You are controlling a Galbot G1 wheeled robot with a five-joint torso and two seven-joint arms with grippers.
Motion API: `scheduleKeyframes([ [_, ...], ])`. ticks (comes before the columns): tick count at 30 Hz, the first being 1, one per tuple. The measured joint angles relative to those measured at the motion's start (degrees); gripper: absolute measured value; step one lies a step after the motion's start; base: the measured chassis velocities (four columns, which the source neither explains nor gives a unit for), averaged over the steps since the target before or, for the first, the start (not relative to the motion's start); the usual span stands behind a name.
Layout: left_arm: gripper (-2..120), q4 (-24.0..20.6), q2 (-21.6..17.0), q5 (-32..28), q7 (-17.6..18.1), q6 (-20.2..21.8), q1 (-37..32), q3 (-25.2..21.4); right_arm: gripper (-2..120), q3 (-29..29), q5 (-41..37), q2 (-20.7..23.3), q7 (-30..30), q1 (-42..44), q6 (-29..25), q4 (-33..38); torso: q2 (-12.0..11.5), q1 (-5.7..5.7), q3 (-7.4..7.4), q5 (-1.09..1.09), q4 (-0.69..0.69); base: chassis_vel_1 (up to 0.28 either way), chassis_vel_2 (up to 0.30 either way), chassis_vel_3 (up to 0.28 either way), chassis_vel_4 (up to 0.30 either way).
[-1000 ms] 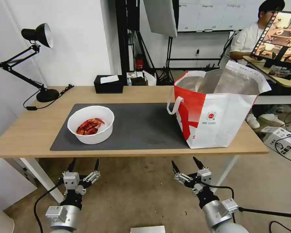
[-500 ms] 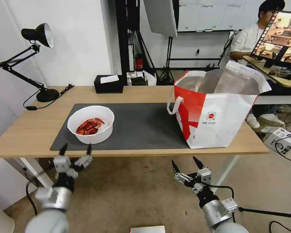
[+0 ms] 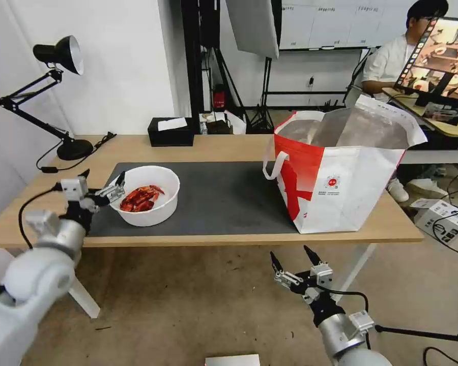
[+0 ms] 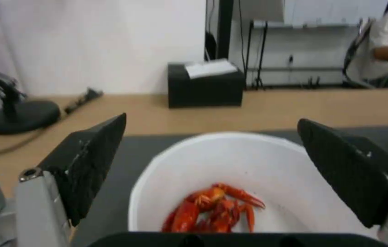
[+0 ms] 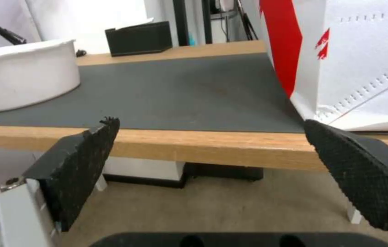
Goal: Pick up the trash from the table and place it into the takeout bag.
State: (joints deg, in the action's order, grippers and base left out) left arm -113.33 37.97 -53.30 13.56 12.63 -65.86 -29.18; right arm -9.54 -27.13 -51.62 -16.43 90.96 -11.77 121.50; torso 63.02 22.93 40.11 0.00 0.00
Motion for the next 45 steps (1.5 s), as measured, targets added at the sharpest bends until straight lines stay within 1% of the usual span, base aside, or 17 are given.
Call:
scheduleKeyframes([
  [2,100,1.4,-1.2,-3.6,0.5,4.3,3.2,1.8,100,0.0,0.0,0.0,0.0,0.0,0.0,0.0,0.0,0.0,0.0,-0.01,-0.01,0.0,0.0,0.0,0.0],
  [3,100,2.3,-1.8,-6.5,1.4,8.7,5.1,2.5,100,0.0,0.0,0.0,0.0,0.0,0.0,0.0,0.0,0.0,0.0,-0.01,-0.01,0.0,0.0,0.0,0.0],
  [4,100,2.3,-1.8,-6.5,1.4,8.7,5.1,2.5,100,0.0,0.0,0.0,0.0,0.0,0.0,0.0,0.0,0.0,0.0,-0.01,-0.01,0.0,0.0,0.0,0.0],
  [6,100,3.3,-2.4,-9.5,3.1,13.6,6.9,3.0,100,0.0,0.0,0.0,0.0,0.0,0.0,0.0,0.0,0.0,0.0,0.0,0.0,0.0,0.0,0.0,0.0],
  [7,100,4.7,-2.7,-12.6,4.9,18.5,9.2,3.8,100,0.0,0.0,0.0,0.0,0.0,0.0,0.0,0.0,0.0,-0.01,-0.01,0.02,0.0,0.0,0.0,0.0],
  [8,100,4.7,-2.7,-12.6,4.9,18.5,9.2,3.8,100,0.0,0.0,0.0,0.0,0.0,0.0,0.0,0.0,0.0,-0.01,-0.01,0.02,0.0,0.0,0.0,0.0],
  [9,100,6.1,-2.8,-15.4,6.2,22.0,10.9,4.3,100,0.0,0.0,0.0,0.0,0.0,0.0,0.0,0.0,0.0,-0.01,-0.01,-0.01,0.0,0.0,0.0,0.0],
  [11,100,6.5,-2.9,-16.3,6.4,22.8,11.2,4.3,100,0.0,0.0,0.0,0.0,0.0,0.0,0.0,0.0,0.0,-0.01,-0.01,-0.01,0.0,0.0,0.0,0.0],
  [14,100,9.6,-3.2,-23.5,8.6,27.5,14.1,4.9,100,0.0,0.0,0.0,0.0,0.0,0.0,0.0,0.0,-0.01,-0.01,-0.01,0.02,0.0,0.0,0.0,0.0],
  [17,100,11.1,-3.0,-27.0,10.5,29.6,16.0,5.5,100,0.0,0.0,0.0,0.0,0.0,0.0,0.1,0.0,0.0,-0.01,-0.01,0.0,0.0,0.0,0.0,0.0],
  [22,100,12.8,-3.6,-33.6,13.8,30.2,16.9,5.3,100,0.0,0.0,0.0,0.0,0.0,0.0,0.1,0.0,0.0,-0.01,0.0,0.01,0.0,0.0,0.0,0.0],
  [25,100,13.9,-3.6,-35.6,15.2,30.2,18.1,6.1,100,0.0,0.0,0.0,0.0,0.0,0.0,0.1,0.0,-0.01,-0.01,0.0,0.02,0.0,0.0,0.0,0.0],
  [37,99,16.9,-1.7,-37.3,16.5,29.8,22.5,10.6,100,0.0,0.0,0.0,0.0,0.0,0.0,0.1,0.0,0.0,-0.01,0.0,0.0,0.0,0.0,0.0,0.0],
  [40,92,17.6,-1.4,-37.2,17.0,29.8,23.3,11.7,100,0.0,0.0,0.0,0.0,0.0,0.0,0.1,0.0,0.0,-0.01,0.0,0.0,0.0,0.0,0.0,0.0],
  [42,83,18.0,-1.1,-37.1,17.5,29.7,24.0,12.4,100,0.0,0.0,0.0,0.0,0.0,0.0,0.1,0.0,0.0,-0.01,0.0,0.0,0.0,0.0,0.0,0.0],
  [43,83,18.0,-1.1,-37.1,17.5,29.7,24.0,12.4,100,0.0,0.0,0.0,0.0,0.0,0.0,0.1,0.0,0.0,-0.01,0.0,0.0,0.0,0.0,0.0,0.0],
  [45,71,18.1,-1.0,-37.1,17.6,29.6,24.3,13.0,100,0.0,0.0,0.0,0.0,0.0,0.0,0.1,0.0,-0.01,-0.01,0.0,-0.01,0.0,0.0,0.0,0.0],
])
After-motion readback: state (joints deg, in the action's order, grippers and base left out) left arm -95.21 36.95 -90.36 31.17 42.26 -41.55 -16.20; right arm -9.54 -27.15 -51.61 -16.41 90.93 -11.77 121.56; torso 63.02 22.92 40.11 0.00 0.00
